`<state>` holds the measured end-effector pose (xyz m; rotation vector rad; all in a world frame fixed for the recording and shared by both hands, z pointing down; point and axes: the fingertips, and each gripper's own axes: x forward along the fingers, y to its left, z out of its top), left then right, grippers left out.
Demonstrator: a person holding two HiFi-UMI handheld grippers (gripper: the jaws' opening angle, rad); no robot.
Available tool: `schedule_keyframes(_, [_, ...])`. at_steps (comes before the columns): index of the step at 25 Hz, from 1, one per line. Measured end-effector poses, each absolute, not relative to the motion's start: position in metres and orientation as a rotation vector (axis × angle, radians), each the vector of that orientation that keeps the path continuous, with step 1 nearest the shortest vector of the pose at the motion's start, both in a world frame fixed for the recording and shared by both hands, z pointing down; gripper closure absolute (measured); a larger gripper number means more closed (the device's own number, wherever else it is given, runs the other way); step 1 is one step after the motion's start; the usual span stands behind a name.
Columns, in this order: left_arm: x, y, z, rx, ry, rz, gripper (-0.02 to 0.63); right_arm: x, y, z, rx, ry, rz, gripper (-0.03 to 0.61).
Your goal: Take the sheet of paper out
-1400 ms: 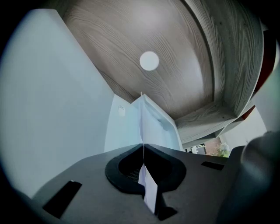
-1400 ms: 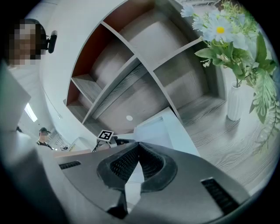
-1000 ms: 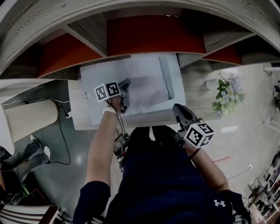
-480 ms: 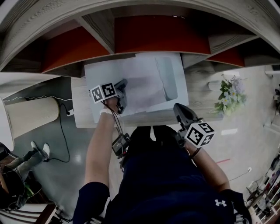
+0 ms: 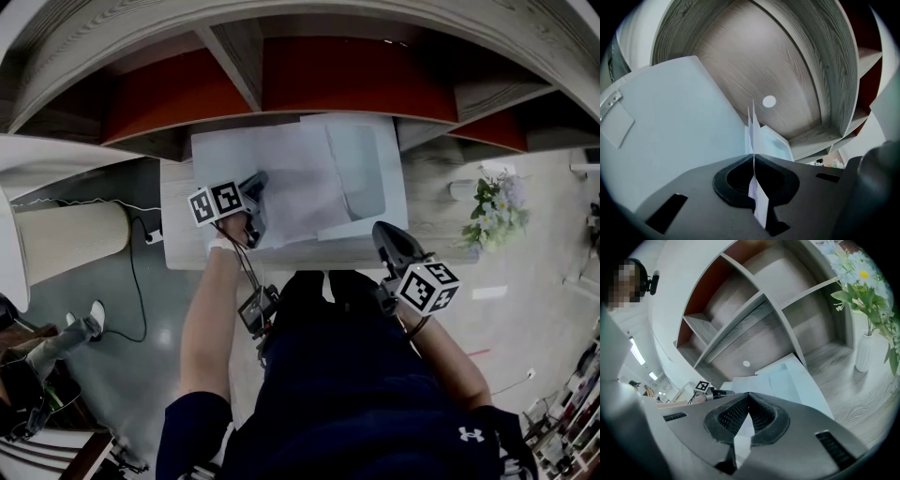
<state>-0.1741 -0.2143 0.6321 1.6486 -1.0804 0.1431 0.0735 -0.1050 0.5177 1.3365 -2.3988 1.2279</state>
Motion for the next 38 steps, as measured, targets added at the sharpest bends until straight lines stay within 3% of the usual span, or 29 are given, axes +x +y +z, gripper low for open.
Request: schedule_keyframes(38, [-0.192, -0.179, 0.522, 1.875, -1.275, 0.276, 0.600, 0.070, -0.106, 0.487, 1.343, -2.489, 1.188, 0.574])
